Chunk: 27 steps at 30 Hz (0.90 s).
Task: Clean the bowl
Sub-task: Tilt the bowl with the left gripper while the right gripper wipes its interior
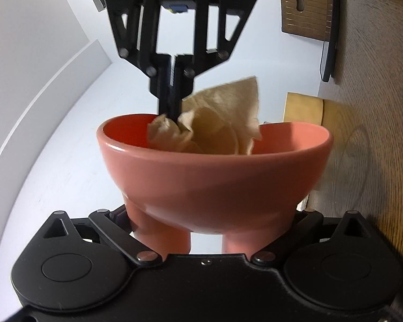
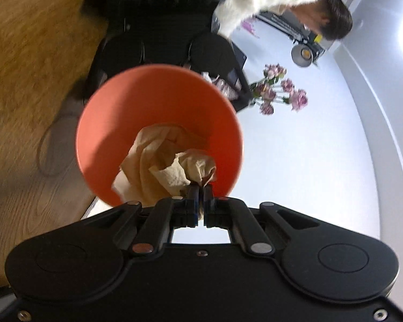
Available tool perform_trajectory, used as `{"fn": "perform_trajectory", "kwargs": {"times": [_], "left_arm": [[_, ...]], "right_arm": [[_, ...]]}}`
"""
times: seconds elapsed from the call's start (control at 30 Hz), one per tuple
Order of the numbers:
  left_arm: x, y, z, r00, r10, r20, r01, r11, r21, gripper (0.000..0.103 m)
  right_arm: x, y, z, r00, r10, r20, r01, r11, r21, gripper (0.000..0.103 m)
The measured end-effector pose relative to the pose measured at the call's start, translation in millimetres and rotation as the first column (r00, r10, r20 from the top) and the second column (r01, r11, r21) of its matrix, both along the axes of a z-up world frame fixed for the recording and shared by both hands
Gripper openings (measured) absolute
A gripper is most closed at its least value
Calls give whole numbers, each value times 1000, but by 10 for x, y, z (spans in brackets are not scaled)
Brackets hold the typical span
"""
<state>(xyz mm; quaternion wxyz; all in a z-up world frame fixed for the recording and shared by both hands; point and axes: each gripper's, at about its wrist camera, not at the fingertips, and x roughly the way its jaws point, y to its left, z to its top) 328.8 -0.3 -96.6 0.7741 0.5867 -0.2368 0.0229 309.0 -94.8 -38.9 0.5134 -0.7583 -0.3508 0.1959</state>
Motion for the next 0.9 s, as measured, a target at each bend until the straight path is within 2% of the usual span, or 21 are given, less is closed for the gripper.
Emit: {"fn": "perform_trajectory", "kwargs": {"times": [0.3,0.47,0.6,0.77,0.9], "left_arm": [[24,-45,-6,1000,20,-1,-20,1000,0,97],[37,-61,-12,1000,27,-1,-27,1000,-1,97],[49,-77,-20,999,34,-1,-34,999,-1,97],[35,-85,-23,999,41,-1,-41,999,-1,97],[18,-90,-23,999,46,-1,-46,999,-1,97]], "right_arm": [[27,46,-30,1000,7,-1,-7,1000,1,1],[-197,-104,-68,998,50,24,-49,998,-42,1],[-276,-186,27,997,61,39,-60,998,-6,1],[-58,-160,166,999,-10,44,8,998,59,1],[109,-200,45,998,-69,-1,69,997,43,1]]}}
